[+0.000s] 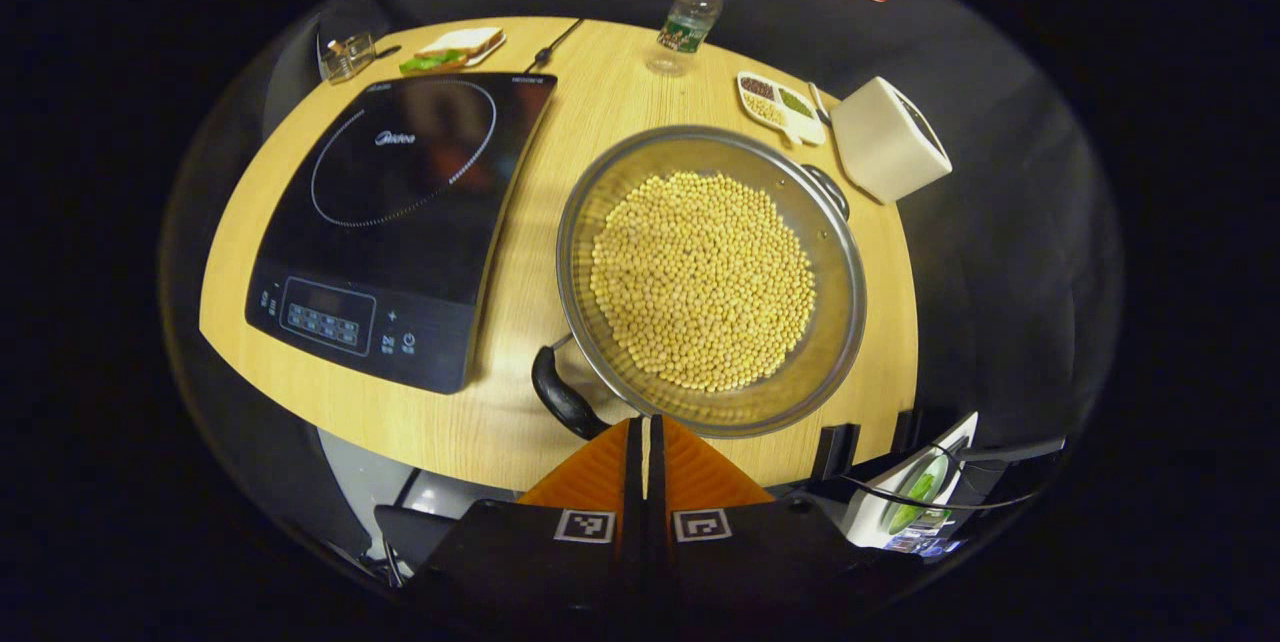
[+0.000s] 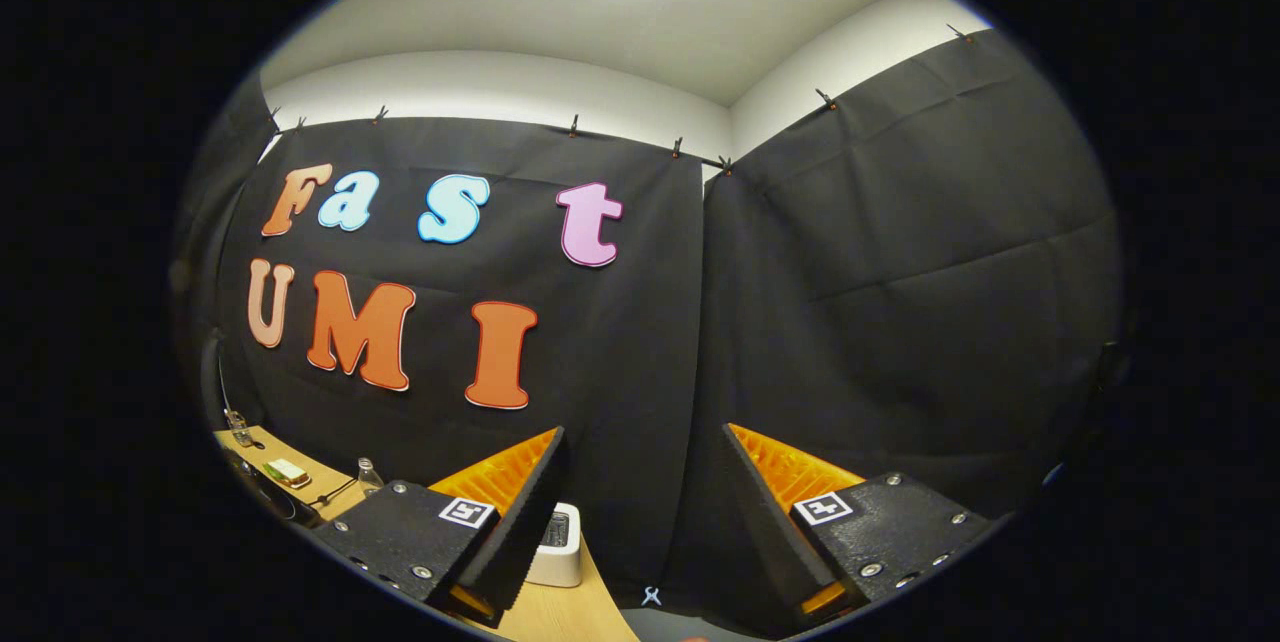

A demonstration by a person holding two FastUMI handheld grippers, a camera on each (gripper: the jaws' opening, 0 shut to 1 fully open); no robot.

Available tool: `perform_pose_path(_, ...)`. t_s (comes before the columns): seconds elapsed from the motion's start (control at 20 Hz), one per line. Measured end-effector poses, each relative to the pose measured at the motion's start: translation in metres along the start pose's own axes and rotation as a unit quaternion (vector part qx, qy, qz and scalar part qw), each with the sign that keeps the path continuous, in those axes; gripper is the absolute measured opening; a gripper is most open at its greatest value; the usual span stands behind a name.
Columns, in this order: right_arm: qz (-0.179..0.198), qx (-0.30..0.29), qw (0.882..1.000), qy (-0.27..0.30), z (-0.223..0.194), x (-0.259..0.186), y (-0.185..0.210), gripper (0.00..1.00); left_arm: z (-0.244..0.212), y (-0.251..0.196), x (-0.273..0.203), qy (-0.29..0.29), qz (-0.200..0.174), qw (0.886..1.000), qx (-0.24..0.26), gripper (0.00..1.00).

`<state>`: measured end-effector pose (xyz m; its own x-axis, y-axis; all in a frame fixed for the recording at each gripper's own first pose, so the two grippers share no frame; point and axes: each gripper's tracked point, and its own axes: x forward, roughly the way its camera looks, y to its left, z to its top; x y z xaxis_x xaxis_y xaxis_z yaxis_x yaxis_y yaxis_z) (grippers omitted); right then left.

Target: First push the handle of the pot to place it horizontally, then grasp the pot with both hands and set it on the induction cooktop.

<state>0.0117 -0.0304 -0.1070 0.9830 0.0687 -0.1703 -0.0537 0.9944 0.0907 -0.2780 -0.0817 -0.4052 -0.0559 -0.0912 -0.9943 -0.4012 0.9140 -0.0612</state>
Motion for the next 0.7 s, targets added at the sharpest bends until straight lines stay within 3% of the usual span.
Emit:
perform_pose_path(0.35, -0.002, -0.001, 1.0, 0.001, 0.002, 0.003, 0.004, 0.93, -0.023, 0.002, 0.032, 0.057, -0.005, 0.998, -0.036, 0.08)
perform_pose_path(0.7, 0.011, -0.007, 1.0, 0.017, -0.01, 0.008, 0.011, 0.93, -0.022, 0.023, 0.057, 0.065, 0.031, 0.996, -0.045, 0.08)
